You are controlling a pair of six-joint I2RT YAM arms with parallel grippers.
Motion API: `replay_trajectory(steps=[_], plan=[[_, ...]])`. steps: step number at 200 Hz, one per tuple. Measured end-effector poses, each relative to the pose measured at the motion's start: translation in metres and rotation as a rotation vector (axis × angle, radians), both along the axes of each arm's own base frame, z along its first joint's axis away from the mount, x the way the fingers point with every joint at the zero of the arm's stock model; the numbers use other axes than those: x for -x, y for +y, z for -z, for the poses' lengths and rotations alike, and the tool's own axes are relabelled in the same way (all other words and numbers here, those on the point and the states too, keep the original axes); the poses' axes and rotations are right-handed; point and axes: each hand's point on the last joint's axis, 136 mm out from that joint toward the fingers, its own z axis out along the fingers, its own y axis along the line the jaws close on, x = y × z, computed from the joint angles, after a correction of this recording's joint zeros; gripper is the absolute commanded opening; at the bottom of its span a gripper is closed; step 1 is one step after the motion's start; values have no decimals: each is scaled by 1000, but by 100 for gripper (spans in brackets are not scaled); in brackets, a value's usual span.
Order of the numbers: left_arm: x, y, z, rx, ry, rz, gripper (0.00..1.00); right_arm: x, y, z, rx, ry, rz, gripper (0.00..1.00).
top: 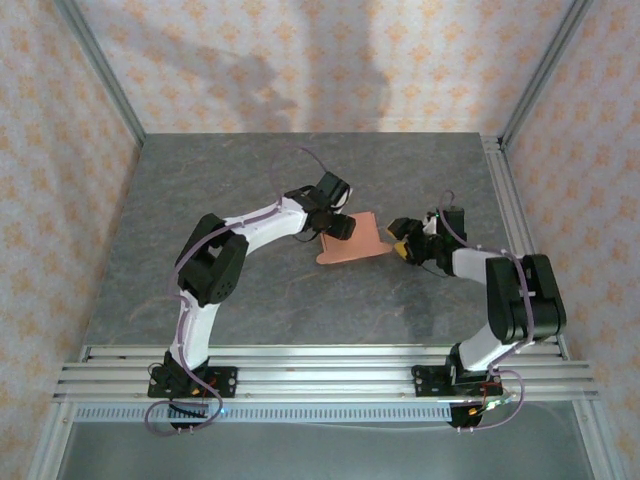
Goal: Fold the paper box
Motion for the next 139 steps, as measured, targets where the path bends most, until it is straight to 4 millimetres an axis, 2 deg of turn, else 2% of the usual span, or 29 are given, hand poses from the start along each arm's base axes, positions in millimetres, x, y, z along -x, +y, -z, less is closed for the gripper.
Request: replay_trajectory(steps=[32, 68, 104, 139], plan=[[0, 0, 1, -1, 1, 1, 65, -2, -16, -11, 66, -61, 68, 68], [1, 0, -2, 24, -24, 1, 67, -6, -15, -17, 99, -90, 25, 68], [20, 5, -11, 61, -10, -13, 69, -20, 7, -18, 131, -100, -102, 64], [25, 13, -47, 109, -67, -70, 67, -21, 31, -9, 176, -93, -212, 58]])
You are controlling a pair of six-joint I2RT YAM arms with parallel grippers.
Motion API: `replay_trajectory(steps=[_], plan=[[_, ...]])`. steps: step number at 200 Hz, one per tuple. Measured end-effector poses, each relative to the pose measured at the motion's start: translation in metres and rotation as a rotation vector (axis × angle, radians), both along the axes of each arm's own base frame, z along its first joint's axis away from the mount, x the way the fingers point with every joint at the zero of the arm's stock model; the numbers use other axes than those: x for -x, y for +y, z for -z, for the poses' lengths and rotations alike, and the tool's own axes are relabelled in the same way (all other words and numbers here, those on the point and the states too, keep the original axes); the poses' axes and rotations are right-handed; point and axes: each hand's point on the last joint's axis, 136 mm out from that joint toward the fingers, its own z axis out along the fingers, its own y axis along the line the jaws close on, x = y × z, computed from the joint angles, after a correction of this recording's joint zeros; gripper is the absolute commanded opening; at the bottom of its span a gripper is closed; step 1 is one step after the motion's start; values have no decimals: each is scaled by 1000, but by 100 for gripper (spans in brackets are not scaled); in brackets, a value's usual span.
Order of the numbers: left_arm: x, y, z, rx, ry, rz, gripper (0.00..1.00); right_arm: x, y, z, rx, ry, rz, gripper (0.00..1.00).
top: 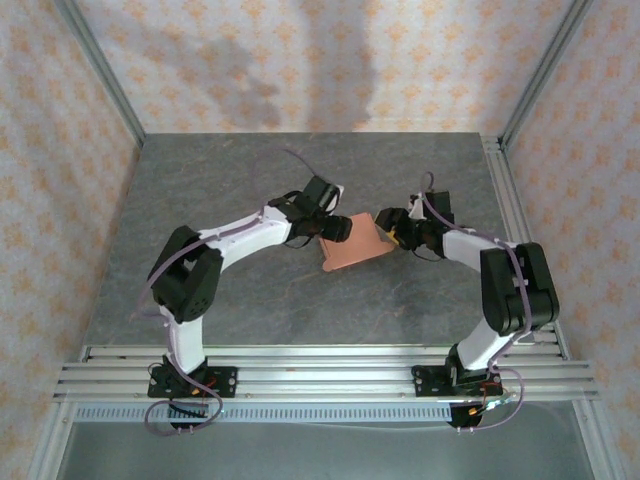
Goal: Fold the paper box
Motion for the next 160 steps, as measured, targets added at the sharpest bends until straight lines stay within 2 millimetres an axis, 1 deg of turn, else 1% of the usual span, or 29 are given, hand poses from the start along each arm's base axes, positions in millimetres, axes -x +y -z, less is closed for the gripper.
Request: replay_trajectory(steps=[16, 30, 42, 59, 66, 86, 124, 142, 152, 160], plan=[[-1, 9, -12, 35, -18, -62, 63, 2, 2, 10, 19, 20, -24, 54], [-2, 21, -11, 65, -12, -126, 59, 6, 2, 21, 32, 48, -38, 51], [1, 34, 2, 83, 19, -191, 54, 9, 2, 28, 41, 67, -47, 47], [7, 48, 25, 106, 82, -266, 53, 11, 2, 30, 46, 73, -57, 43], [10, 50, 33, 119, 108, -286, 53, 11, 3, 30, 46, 70, -62, 41], [15, 46, 44, 162, 154, -323, 50, 12, 3, 30, 44, 68, -67, 38], [13, 37, 44, 237, 170, -347, 48, 12, 4, 29, 39, 69, -71, 37], [12, 33, 46, 260, 176, -343, 43, 12, 4, 29, 38, 69, -71, 37], [12, 32, 51, 260, 187, -346, 39, 12, 4, 29, 38, 69, -70, 38], [12, 32, 55, 253, 195, -346, 39, 12, 4, 29, 38, 69, -70, 38]])
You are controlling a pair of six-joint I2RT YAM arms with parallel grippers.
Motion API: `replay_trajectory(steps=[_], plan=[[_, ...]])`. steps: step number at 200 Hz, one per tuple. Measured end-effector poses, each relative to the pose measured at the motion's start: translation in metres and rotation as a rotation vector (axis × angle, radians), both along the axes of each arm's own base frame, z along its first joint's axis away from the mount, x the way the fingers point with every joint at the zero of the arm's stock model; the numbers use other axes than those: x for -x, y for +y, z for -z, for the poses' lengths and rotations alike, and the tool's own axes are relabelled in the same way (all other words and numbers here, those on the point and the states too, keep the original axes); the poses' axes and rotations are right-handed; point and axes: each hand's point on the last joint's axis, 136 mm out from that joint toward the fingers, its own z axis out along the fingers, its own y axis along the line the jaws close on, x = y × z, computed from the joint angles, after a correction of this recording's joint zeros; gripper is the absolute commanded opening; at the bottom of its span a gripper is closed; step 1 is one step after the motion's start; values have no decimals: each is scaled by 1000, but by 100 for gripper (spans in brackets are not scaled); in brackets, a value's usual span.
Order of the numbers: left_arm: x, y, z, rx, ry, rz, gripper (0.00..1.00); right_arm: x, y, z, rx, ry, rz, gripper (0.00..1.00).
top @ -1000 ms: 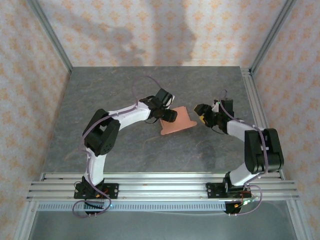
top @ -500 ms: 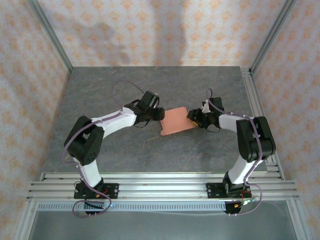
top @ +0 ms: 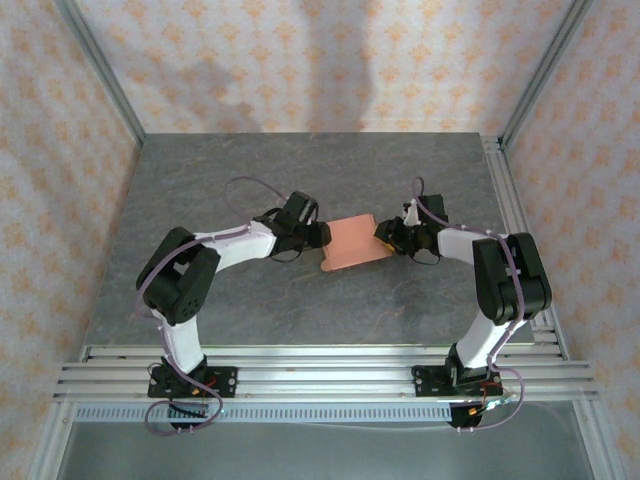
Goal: Fold the paper box
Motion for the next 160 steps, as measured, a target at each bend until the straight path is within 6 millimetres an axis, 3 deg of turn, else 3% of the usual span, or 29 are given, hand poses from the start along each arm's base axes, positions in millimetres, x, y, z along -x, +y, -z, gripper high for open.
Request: replay_trajectory(steps=[70, 102, 160], plan=[[-8, -3, 2, 27, -16, 26, 21, -2, 0, -10, -15, -12, 20, 56], [-14, 6, 1, 26, -24, 30, 18, -6, -3, -20, -33, -53, 46, 58], [-19, 12, 3, 81, -32, 46, 11, -7, -7, -18, -84, -42, 88, 64]])
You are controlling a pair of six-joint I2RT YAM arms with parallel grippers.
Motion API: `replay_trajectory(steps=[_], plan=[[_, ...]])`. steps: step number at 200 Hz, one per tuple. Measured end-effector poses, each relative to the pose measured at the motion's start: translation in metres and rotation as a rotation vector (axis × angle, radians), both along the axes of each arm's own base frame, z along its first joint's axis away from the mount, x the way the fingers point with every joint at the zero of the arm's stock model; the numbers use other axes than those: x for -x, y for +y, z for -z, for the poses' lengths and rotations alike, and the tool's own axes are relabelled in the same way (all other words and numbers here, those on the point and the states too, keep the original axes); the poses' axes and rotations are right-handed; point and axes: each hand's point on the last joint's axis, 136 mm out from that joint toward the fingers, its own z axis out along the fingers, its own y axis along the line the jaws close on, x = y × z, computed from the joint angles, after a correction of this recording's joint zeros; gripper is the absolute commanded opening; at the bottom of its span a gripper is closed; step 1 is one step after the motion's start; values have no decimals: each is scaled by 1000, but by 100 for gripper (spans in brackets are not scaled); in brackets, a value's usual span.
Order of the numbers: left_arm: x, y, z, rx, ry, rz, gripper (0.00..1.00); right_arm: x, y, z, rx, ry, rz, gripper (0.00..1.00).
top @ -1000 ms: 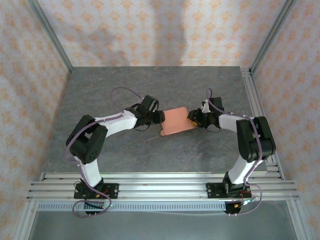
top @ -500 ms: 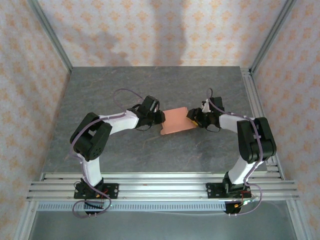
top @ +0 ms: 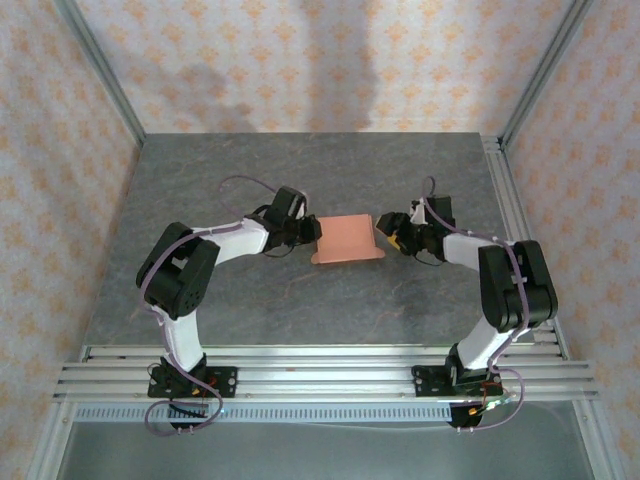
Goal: Fold the paper box
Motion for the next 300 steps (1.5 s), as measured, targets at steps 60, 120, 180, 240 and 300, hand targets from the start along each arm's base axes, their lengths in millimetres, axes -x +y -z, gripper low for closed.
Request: replay_trajectory(steps=[60, 120, 180, 240, 300], plan=[[-4, 3, 0, 77, -19, 18, 3, -2, 10, 0, -75, 8, -25, 67], [-7, 0, 1, 106, -25, 33, 0, 5, 26, 8, -127, 38, -92, 68], [-10, 0, 3, 125, -26, 40, 0, -1, 40, -8, -228, 10, -112, 64], [-11, 1, 3, 133, -26, 45, 0, -10, 47, -16, -311, 5, -106, 45], [-9, 4, 1, 118, -31, 43, 33, -8, 47, -22, -270, 9, -119, 40]])
